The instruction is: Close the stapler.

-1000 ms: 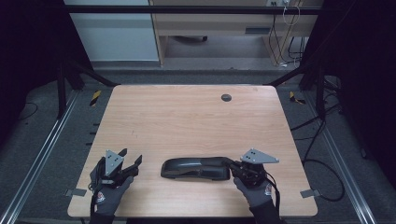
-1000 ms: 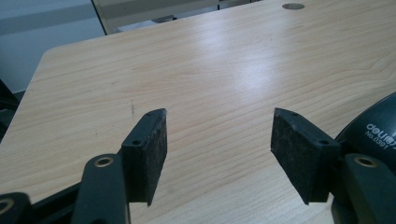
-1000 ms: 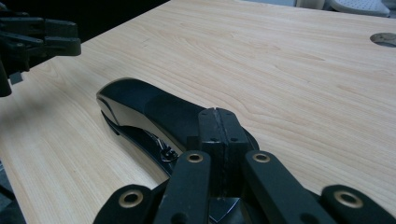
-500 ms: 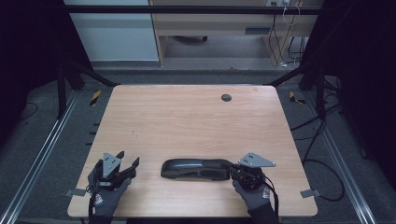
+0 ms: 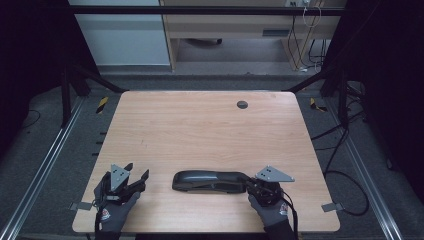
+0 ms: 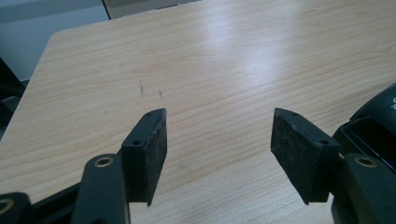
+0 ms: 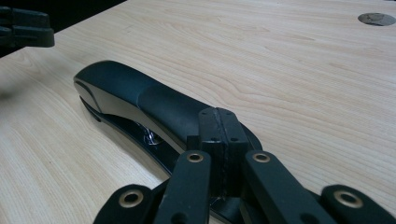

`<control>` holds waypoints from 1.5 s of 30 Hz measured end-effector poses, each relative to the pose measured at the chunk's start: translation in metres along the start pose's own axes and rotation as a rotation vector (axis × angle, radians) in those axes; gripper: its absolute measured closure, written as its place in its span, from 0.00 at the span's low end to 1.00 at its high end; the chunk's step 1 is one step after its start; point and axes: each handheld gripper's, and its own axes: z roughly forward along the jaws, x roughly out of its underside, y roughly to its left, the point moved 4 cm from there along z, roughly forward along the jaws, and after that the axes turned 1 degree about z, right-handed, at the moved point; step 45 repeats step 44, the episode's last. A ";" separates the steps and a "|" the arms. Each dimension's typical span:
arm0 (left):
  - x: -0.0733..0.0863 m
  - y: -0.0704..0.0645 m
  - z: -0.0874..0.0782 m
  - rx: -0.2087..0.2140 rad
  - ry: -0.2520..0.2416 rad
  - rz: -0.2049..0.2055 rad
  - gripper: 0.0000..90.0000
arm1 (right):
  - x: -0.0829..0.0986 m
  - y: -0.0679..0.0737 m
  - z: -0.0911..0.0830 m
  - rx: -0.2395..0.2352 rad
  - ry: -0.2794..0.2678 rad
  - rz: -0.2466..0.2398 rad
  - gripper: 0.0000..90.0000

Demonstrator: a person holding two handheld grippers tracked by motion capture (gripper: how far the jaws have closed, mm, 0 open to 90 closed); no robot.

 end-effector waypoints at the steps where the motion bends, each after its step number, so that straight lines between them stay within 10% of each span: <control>1: 0.000 0.000 0.000 -0.001 0.001 0.001 0.40 | 0.000 0.000 0.000 0.002 0.002 -0.003 1.00; 21: 0.003 0.002 0.001 0.005 0.012 -0.010 0.39 | -0.015 -0.009 -0.006 -0.019 -0.070 0.016 0.92; 28: 0.005 0.001 0.003 0.026 0.024 -0.009 0.39 | -0.008 -0.048 -0.019 0.091 -0.077 0.064 0.74; 36: 0.012 0.001 0.010 0.034 0.063 -0.009 0.39 | 0.026 -0.100 -0.015 0.231 0.093 0.108 0.56; 45: 0.013 0.010 0.012 0.024 0.091 -0.024 0.39 | 0.051 -0.140 -0.030 0.331 0.120 0.148 0.45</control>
